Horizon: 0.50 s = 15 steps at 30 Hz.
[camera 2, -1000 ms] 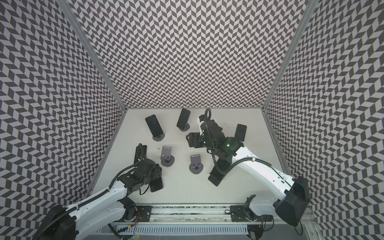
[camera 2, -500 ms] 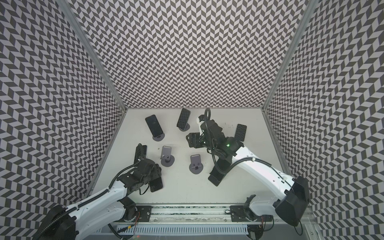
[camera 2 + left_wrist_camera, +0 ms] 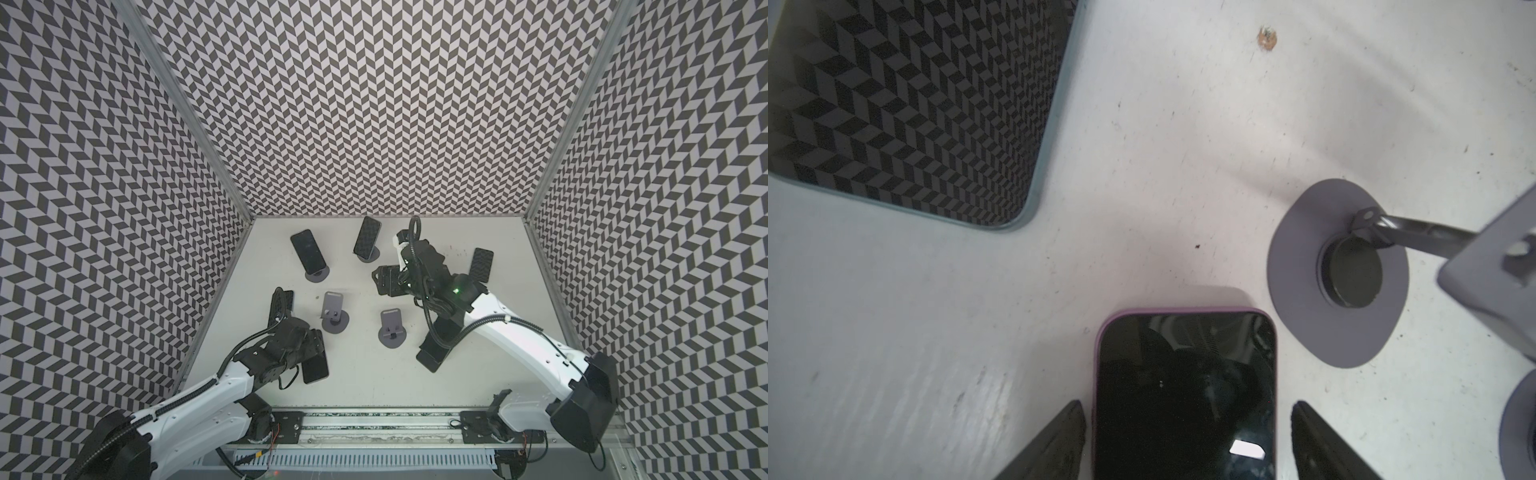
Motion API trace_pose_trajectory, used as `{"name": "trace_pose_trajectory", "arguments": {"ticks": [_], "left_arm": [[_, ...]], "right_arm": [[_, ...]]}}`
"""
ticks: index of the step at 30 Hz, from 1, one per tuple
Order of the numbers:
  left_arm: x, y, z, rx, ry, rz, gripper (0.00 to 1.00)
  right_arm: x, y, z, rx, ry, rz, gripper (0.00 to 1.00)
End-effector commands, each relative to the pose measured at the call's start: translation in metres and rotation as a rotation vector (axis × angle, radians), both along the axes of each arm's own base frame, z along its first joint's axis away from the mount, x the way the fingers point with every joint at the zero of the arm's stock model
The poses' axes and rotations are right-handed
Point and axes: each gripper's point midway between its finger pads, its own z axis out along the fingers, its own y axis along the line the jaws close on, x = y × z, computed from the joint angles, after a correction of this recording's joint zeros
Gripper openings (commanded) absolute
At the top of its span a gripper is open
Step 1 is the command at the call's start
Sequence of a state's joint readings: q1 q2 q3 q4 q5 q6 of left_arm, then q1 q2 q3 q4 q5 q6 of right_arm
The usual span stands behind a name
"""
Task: Remove the phone from the phone stand
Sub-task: Place the phone at the bottom-left of the table.
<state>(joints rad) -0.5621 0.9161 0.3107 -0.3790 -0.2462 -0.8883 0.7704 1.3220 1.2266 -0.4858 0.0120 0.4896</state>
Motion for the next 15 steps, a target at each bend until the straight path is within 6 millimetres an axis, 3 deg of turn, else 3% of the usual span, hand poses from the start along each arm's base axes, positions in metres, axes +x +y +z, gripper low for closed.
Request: {"name": "trace_pose_trajectory", "arguments": {"ticks": [1,15], "left_arm": [[-0.0059,0.0081,-0.0064,0.022,0.026,0.029,0.78],[-0.0061,0.0113,-0.0030,0.028,0.028,0.051,0.79]], "right_arm": [[-0.0002,-0.0016,0.0147,0.028,-0.052,-0.008,0.81],[-0.0028,-0.0075,0.0126,0.018,-0.057,-0.016,0.82]]}}
